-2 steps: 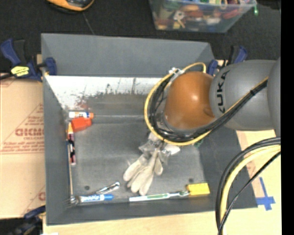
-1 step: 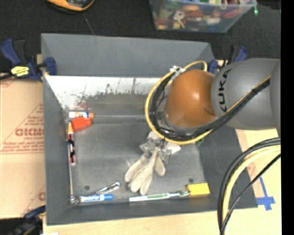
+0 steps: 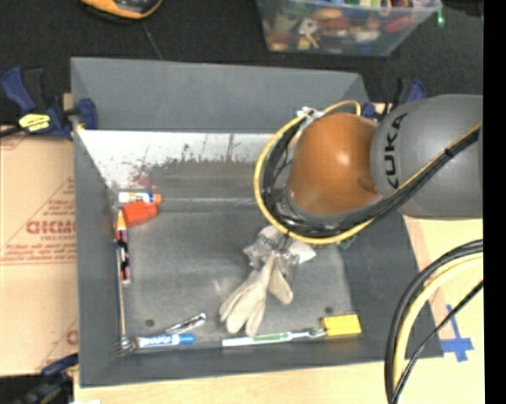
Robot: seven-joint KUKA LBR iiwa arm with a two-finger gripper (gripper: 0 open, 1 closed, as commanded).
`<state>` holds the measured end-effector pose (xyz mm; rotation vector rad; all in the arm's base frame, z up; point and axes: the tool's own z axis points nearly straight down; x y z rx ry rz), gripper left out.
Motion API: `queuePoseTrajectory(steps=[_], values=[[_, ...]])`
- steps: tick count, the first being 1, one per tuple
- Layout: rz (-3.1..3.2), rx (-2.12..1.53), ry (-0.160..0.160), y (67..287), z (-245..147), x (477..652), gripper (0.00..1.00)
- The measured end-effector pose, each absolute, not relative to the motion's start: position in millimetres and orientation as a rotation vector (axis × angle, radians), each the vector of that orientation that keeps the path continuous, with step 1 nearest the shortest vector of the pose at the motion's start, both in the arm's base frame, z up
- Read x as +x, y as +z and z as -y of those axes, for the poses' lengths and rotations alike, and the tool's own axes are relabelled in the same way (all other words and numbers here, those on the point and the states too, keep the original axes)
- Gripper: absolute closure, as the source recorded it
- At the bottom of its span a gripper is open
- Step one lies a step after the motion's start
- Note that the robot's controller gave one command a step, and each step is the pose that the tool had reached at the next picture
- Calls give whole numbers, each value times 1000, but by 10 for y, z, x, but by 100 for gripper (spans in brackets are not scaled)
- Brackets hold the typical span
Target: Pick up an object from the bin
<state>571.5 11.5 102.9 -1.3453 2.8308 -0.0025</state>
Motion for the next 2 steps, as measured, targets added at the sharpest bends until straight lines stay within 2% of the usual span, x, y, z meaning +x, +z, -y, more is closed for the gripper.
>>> queuePoseTrajectory(steps=[1, 2], values=[[-2827, -1340, -7, 1339, -113, 5734, 100], [-2825, -1336, -9, 1528, -110, 5742, 100]])
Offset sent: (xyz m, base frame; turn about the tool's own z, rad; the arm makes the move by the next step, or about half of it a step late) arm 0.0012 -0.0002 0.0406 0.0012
